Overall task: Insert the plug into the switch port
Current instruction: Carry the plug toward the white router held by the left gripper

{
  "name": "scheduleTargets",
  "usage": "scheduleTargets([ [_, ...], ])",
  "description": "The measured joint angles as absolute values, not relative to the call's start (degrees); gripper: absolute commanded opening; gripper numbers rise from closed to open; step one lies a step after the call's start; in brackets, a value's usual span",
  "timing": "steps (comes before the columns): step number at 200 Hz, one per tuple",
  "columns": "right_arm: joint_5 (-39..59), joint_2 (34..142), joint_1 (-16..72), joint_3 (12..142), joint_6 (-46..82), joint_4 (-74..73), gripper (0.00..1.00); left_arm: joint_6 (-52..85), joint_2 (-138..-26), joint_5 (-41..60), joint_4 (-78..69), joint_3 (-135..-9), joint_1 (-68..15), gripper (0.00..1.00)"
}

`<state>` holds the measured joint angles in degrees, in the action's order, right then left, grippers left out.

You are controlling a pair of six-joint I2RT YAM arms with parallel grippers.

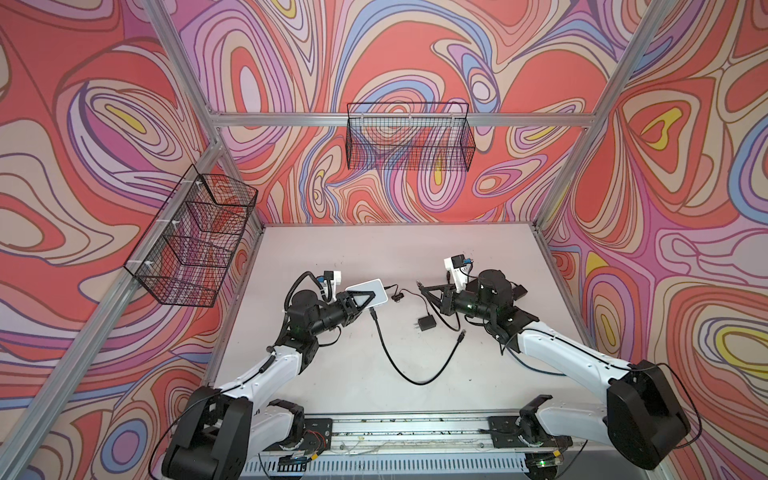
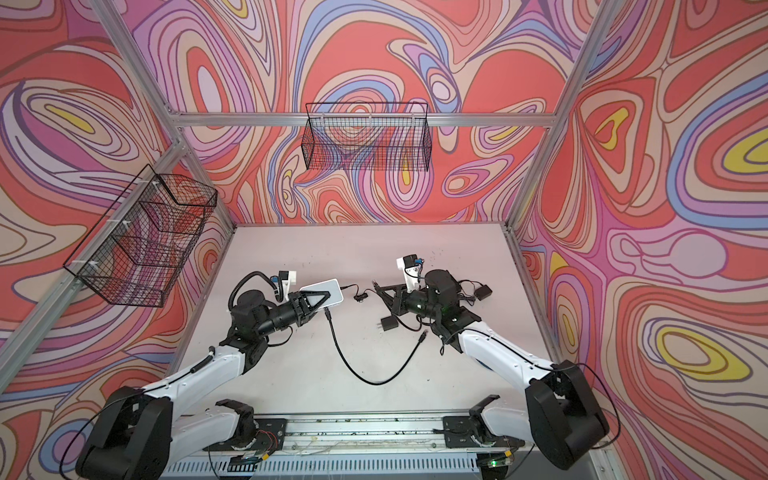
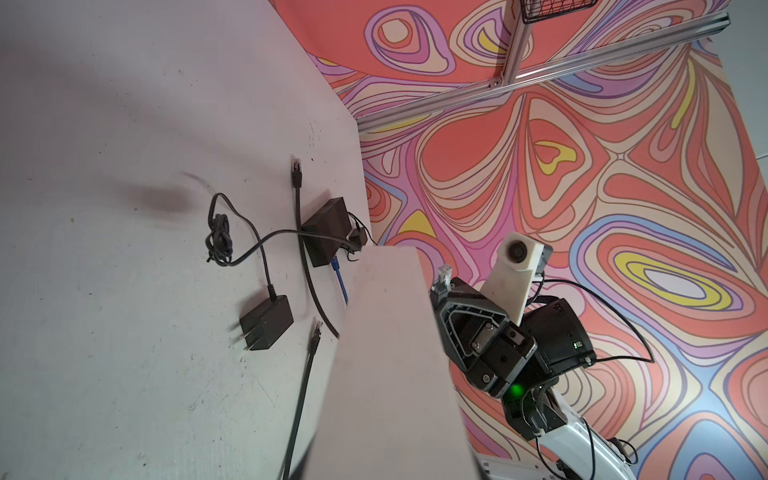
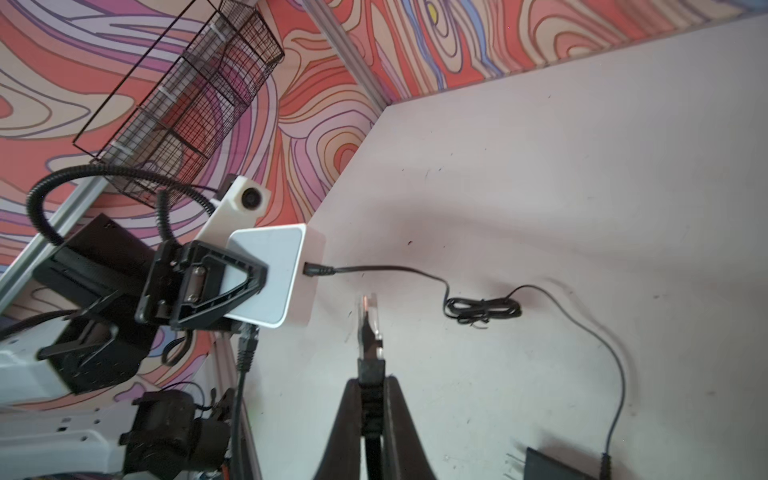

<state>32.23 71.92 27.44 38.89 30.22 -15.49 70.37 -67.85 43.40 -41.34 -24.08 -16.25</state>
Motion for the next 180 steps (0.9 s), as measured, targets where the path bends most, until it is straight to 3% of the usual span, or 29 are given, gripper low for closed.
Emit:
scheduleTargets([
  [103,38.52,72.07,27.44,31.44,44.69,-30.81,0.00,72.29,-77.25,42.22,-52.40,-31.22,-24.01,0.04],
  [180,39.09,72.95,27.44,31.20,48.12,-35.88,0.00,73.80,-79.68,40.88,-56.40,-31.22,-25.19,0.04],
])
